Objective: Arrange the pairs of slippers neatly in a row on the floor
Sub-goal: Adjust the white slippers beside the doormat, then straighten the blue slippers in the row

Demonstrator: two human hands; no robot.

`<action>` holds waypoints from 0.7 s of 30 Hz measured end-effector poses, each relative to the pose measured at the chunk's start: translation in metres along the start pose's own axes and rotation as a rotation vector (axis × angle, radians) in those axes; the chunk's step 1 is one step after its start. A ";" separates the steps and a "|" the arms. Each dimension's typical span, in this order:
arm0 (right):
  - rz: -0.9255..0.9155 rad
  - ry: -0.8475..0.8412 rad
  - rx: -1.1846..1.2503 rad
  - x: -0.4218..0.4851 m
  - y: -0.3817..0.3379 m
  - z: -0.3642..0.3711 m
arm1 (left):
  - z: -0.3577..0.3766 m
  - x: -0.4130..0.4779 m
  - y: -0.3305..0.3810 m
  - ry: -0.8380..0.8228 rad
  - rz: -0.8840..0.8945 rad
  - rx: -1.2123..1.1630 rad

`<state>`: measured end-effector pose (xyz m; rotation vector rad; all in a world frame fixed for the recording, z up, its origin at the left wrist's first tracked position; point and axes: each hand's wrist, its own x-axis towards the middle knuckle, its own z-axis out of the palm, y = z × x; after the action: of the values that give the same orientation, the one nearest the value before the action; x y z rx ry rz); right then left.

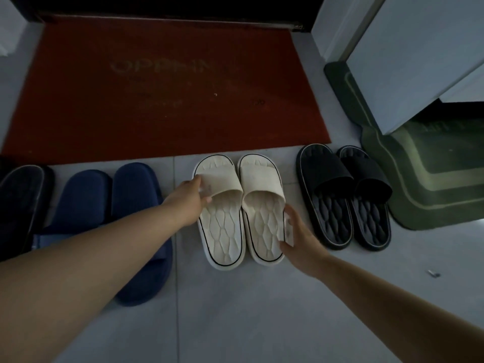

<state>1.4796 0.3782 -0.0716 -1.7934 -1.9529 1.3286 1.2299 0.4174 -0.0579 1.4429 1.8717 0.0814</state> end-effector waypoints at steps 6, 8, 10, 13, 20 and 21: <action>0.089 0.052 0.011 0.008 -0.003 -0.004 | -0.043 -0.008 -0.003 -0.154 0.047 -0.127; 0.137 0.158 0.037 0.011 -0.009 -0.003 | -0.068 -0.015 -0.013 -0.252 0.000 -0.268; 0.167 0.260 0.020 0.009 -0.017 -0.002 | -0.093 -0.020 -0.025 -0.318 -0.049 -0.374; 0.008 0.220 0.020 0.003 -0.046 0.010 | -0.124 -0.034 -0.061 -0.280 -0.057 -0.283; -0.478 -0.417 -0.486 0.001 -0.149 0.035 | -0.112 -0.077 -0.142 -0.273 -0.006 0.159; -0.503 -0.477 -0.560 0.005 -0.164 0.042 | -0.108 -0.080 -0.150 -0.289 0.000 0.184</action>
<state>1.3342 0.3827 0.0146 -1.0434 -3.0114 1.1727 1.0518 0.3368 -0.0105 1.4887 1.6747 -0.2917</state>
